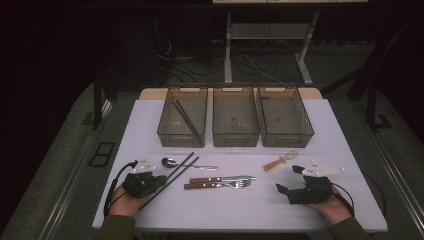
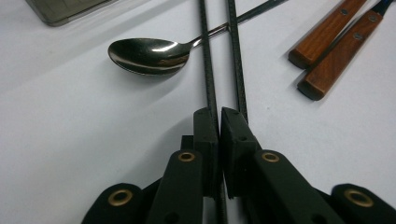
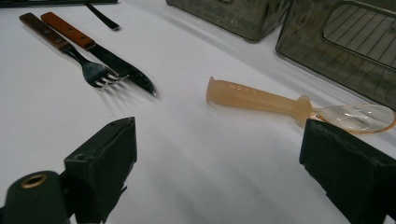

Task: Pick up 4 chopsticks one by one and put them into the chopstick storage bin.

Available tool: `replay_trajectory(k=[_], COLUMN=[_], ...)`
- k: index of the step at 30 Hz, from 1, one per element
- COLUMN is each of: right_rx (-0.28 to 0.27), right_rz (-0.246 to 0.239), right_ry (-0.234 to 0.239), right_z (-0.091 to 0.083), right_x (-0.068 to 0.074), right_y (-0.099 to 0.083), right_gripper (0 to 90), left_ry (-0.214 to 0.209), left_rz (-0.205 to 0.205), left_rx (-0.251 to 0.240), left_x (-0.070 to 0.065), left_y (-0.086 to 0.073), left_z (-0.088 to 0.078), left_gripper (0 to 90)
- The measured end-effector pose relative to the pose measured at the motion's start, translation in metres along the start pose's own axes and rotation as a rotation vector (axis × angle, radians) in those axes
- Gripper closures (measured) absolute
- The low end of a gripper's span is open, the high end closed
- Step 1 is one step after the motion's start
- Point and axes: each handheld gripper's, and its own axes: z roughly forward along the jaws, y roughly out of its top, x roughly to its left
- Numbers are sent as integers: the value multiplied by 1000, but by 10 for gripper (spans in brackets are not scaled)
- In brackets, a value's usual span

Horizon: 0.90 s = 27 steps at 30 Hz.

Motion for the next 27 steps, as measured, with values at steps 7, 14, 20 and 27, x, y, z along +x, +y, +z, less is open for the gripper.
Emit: replay_trajectory(k=[7,14,20,27], right_rx=[-2,-6,-4,-3], right_rz=[-4,-5,-8,-8], right_ry=[1,-1,0,0], right_z=[0,-1,-1,-1], right_x=[0,0,0,0], right_y=[0,0,0,0], right_gripper=[112,113,112,112], left_ry=[14,8,-12,-27], left_rz=[-30,-42,-54,-47], left_rx=[2,8,-22,-39], left_x=[-2,0,-1,-1], left_y=[1,2,6,8], left_z=[0,-1,-6,-11], left_gripper=[859,859,859,859])
